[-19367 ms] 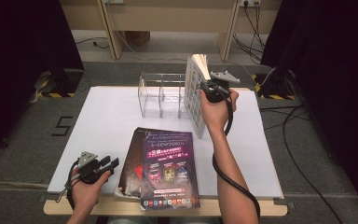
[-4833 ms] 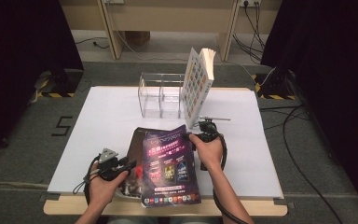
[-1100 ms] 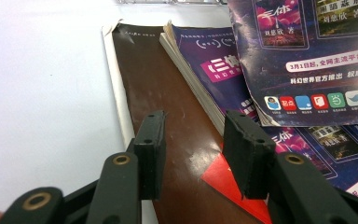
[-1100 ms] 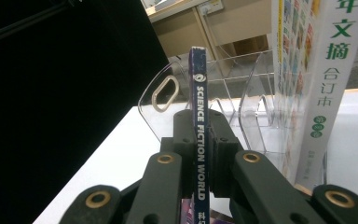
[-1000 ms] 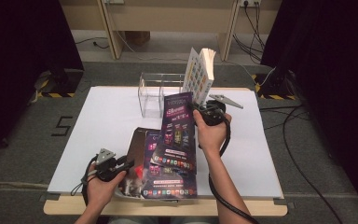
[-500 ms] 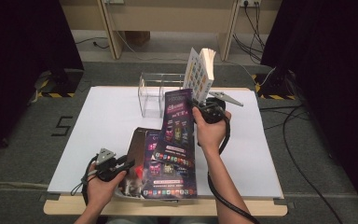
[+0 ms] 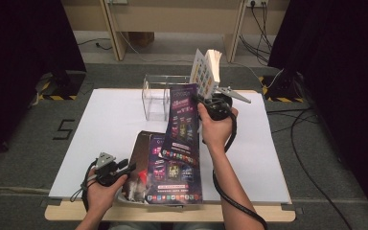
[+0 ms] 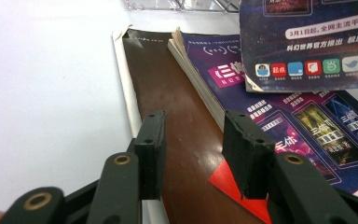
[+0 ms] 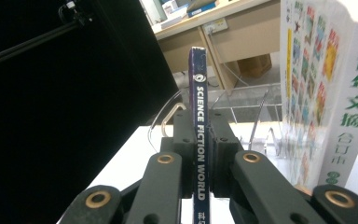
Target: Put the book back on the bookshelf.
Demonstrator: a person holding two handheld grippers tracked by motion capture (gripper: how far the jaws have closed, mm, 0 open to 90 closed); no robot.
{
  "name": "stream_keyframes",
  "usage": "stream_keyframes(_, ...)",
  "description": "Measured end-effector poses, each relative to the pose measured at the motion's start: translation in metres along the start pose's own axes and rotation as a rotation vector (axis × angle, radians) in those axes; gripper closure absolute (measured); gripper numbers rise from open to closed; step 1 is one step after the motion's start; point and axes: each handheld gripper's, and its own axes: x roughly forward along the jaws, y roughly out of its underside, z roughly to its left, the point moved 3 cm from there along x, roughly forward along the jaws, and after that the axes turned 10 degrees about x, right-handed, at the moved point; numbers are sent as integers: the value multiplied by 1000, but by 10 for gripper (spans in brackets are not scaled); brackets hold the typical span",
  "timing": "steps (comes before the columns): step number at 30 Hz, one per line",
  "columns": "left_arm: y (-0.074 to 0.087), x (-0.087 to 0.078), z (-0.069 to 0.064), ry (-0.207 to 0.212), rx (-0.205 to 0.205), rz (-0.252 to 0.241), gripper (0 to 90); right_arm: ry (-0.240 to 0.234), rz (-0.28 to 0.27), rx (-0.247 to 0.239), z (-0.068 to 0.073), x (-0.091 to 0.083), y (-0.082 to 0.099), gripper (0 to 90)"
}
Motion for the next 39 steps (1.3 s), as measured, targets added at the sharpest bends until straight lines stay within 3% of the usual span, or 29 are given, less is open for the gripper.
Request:
stream_keyframes(14,0,-1,-1,-2,5,-1,589,3,-35,-8,2,-1,-12,849)
stream_keyframes(29,-4,3,-9,26,26,-8,591,10,-83,-18,10,-6,-25,849)
stream_keyframes(39,-1,-4,-4,9,1,-24,580,7,-97,-35,16,0,-32,849)
